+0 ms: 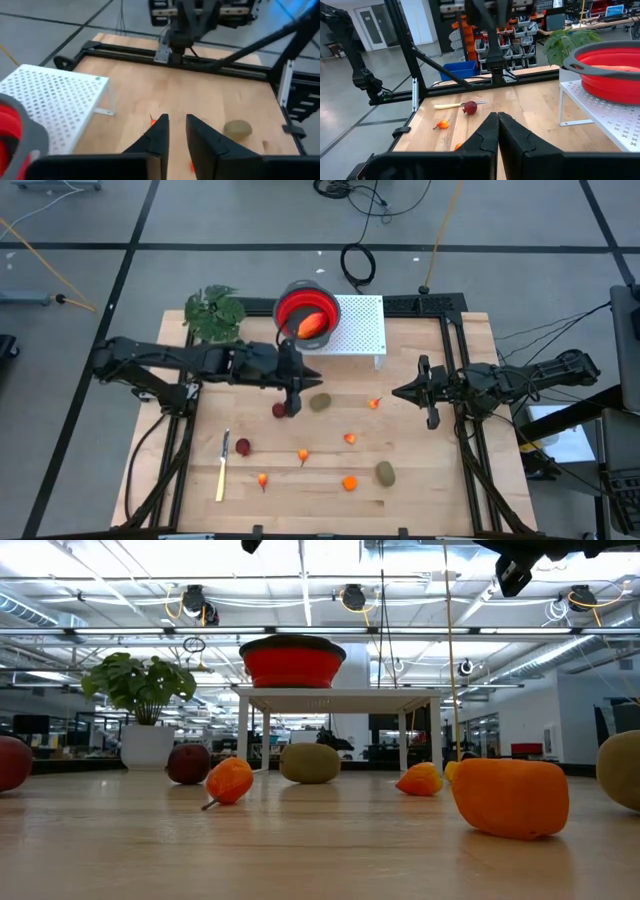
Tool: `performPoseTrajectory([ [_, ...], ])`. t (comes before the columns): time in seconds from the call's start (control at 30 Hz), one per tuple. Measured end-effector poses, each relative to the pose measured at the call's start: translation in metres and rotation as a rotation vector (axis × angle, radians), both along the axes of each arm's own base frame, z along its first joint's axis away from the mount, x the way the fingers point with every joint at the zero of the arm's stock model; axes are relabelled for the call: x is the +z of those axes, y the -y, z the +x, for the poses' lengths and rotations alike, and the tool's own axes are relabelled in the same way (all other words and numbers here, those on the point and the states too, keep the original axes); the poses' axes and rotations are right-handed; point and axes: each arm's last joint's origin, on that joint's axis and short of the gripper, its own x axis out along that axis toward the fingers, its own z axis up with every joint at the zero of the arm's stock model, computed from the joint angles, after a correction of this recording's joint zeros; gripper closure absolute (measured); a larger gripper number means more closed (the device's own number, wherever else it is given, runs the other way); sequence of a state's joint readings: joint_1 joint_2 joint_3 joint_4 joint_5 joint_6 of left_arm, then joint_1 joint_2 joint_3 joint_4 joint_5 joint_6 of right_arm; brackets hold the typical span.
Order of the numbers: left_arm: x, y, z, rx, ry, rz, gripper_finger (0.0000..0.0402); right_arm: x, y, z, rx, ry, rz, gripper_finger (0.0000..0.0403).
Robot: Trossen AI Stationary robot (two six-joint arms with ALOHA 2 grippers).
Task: Pick & Place Fruit
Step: Put the kiwi into the red strainer bowl on the shelf
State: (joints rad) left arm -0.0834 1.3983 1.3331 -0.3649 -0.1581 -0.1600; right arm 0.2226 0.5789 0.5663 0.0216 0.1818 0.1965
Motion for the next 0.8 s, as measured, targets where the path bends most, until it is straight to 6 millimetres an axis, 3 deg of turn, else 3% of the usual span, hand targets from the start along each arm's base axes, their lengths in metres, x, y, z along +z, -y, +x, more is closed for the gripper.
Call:
performPoseTrajectory([
  [0.27, -0.023, 0.011, 0.017, -0.026, -0.081, 0.0, 0.0398, -0.001, 0.0, 0.001, 0.0, -0.01, -0.002, 0.0401],
  [0.47, -0.046, 0.013, 0.035, -0.028, -0.145, 0.01, 0.0377, -0.002, 0.0, 0.001, 0.0, -0.021, -0.005, 0.0402],
  [0.8, -0.082, 0.016, 0.056, -0.034, -0.251, -0.019, 0.0386, -0.003, 0.0, 0.001, 0.0, -0.03, -0.007, 0.0401],
])
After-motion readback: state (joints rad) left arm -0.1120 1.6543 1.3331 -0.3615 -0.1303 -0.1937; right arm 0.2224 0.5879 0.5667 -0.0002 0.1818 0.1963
